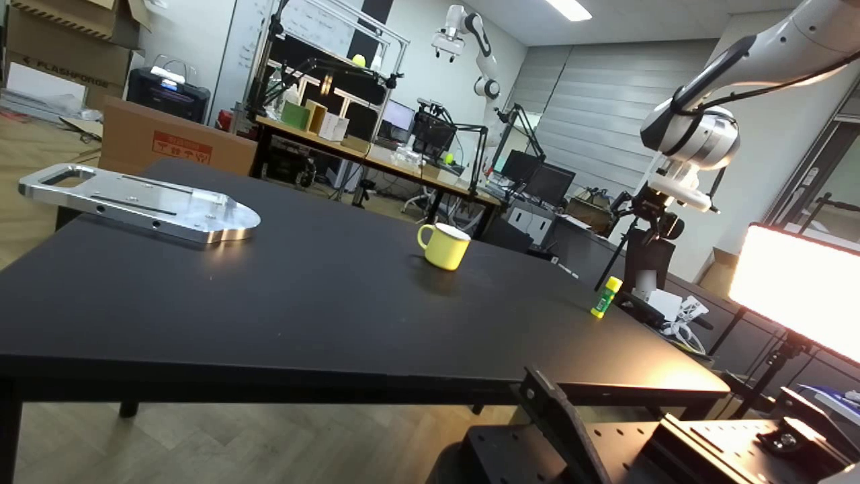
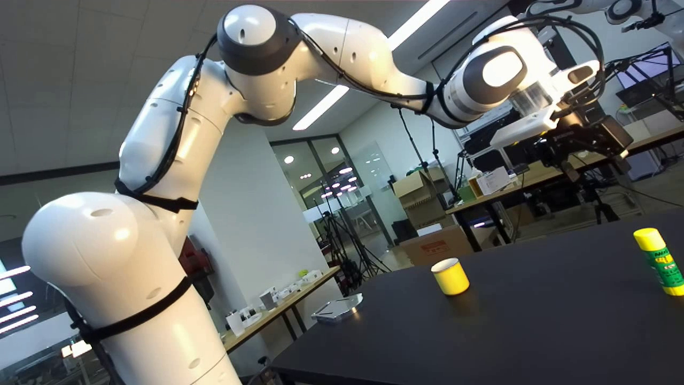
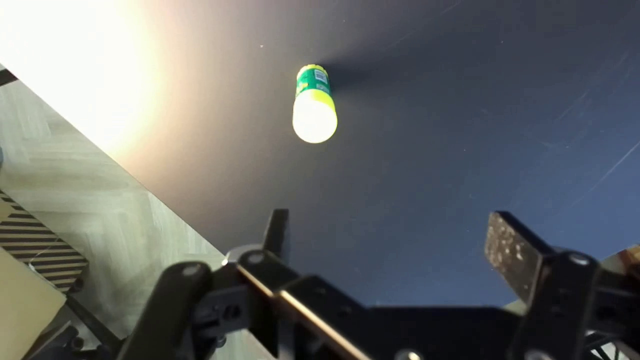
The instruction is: Put the glue stick inside the yellow mug
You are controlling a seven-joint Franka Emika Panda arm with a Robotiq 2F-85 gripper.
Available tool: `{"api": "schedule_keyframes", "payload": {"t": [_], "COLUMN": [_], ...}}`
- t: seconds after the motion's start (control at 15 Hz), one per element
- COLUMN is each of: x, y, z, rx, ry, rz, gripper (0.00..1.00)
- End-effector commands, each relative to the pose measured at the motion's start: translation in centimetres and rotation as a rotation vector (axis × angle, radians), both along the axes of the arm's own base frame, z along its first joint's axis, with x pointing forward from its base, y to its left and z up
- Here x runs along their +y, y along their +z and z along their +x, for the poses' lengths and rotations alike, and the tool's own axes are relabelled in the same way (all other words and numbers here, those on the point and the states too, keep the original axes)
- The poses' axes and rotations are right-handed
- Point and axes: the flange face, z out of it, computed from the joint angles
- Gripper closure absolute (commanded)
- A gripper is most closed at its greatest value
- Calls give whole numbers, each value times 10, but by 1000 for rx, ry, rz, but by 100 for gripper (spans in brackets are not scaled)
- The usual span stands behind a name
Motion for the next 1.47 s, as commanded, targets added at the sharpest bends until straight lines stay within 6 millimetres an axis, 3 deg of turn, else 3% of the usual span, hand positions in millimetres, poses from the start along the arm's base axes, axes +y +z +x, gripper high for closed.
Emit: {"api": "schedule_keyframes", "payload": {"t": [0.0, 0.6, 1.0, 1.07, 1.13, 1.4], "x": [-17, -43, -52, -52, -52, -53], "y": [-30, -109, -130, -131, -132, -134], "z": [3, -12, -13, -13, -13, -12], "rx": [-8, 54, 73, 82, 92, 123], "ry": [-78, -181, -203, -201, -198, -186], "rz": [15, 33, 41, 47, 55, 88], "gripper": [0, 0, 0, 25, 26, 55]}}
